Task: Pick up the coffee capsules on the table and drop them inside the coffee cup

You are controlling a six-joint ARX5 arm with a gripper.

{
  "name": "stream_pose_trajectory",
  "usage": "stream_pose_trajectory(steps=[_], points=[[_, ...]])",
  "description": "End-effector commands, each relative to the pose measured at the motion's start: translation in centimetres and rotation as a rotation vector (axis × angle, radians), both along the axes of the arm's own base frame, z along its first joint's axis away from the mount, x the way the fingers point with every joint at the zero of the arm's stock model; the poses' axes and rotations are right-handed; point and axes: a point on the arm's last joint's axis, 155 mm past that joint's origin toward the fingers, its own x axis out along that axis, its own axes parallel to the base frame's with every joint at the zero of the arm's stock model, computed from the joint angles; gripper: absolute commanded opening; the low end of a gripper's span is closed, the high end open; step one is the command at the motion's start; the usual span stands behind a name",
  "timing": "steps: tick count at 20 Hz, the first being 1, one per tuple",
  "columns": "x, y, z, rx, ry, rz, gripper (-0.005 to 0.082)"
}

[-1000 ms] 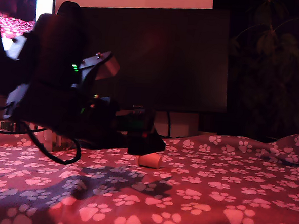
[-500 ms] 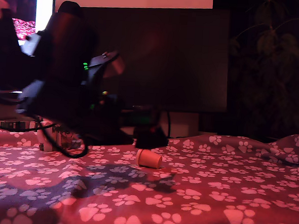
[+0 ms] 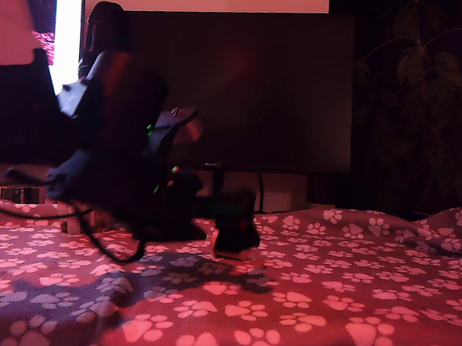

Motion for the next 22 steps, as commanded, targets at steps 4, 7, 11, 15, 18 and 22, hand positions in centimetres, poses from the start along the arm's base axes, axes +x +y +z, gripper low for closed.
stream_pose_trajectory(steps=[4, 7, 11, 15, 18, 22], points=[[0.4, -0.2, -1.6, 0.019, 0.025, 0.007, 0.0748], [0.8, -0.5, -2.2, 0.027, 0.034, 0.009, 0.0748], [1.3, -0.7, -2.6, 0.034, 0.042, 0.013, 0.0747], [1.4, -0.3, -3.1, 0.048, 0.059, 0.021, 0.0740], [1.6, 0.1, -3.3, 0.055, 0.066, 0.031, 0.0669], [2.0, 0.5, -3.3, 0.056, 0.064, 0.042, 0.0447]])
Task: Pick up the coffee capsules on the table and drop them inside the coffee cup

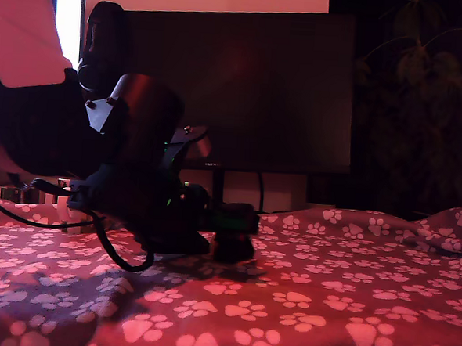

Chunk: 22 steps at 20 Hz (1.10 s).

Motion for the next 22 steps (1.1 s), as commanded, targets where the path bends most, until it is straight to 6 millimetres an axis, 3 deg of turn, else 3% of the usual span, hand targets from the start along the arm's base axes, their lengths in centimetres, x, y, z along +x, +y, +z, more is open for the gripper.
stream_pose_trajectory(steps=[1, 3, 14, 17, 22], points=[[0.1, 0.2, -1.0, 0.008, 0.016, 0.004, 0.0375], [0.1, 0.1, -0.9, 0.006, 0.012, 0.003, 0.0309], [0.0, 0.0, -0.8, 0.015, 0.001, -0.014, 0.0301], [-0.1, -0.1, -0.8, 0.023, -0.006, -0.026, 0.0213], [-0.2, -0.3, 0.6, 0.014, -0.018, -0.037, 0.0197]])
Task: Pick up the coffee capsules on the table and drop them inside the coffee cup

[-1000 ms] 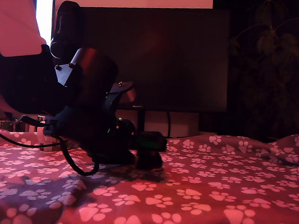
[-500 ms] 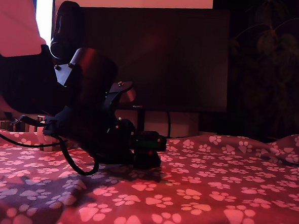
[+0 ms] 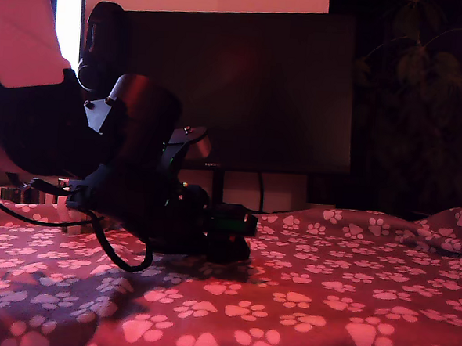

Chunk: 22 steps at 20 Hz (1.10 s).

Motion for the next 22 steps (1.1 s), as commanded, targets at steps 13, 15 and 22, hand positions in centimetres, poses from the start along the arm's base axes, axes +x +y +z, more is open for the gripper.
stream_pose_trajectory(steps=[13, 15, 22], points=[[-0.6, 1.1, 6.4, 0.028, -0.054, -0.038, 0.0159], [-0.5, 1.6, 6.8, 0.026, -0.047, -0.035, 0.0159], [0.0, 4.1, 7.8, 0.022, -0.042, 0.003, 0.0159]])
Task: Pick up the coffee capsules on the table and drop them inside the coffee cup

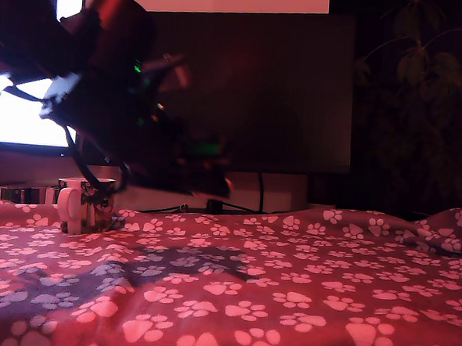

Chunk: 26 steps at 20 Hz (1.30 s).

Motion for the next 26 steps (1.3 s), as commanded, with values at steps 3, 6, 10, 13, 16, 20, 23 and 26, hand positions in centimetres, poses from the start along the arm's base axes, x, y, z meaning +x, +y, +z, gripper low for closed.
stream_pose_trajectory(steps=[3, 6, 10, 13, 16, 20, 23, 26], points=[[-0.8, 2.3, -0.4, 0.007, 0.003, 0.030, 0.0159], [-0.6, 4.6, -0.3, 0.006, 0.003, 0.074, 0.0159], [-0.2, 8.0, 0.9, -0.011, -0.025, 0.146, 0.0159], [0.3, 10.8, 1.8, -0.023, -0.047, 0.208, 0.0159], [0.4, 13.8, 1.8, -0.024, -0.050, 0.275, 0.0159], [0.6, 17.4, 1.8, -0.024, -0.052, 0.360, 0.0159], [0.8, 19.8, 1.8, -0.025, -0.053, 0.416, 0.0159], [1.0, 20.7, 1.9, -0.040, -0.051, 0.416, 0.0159]])
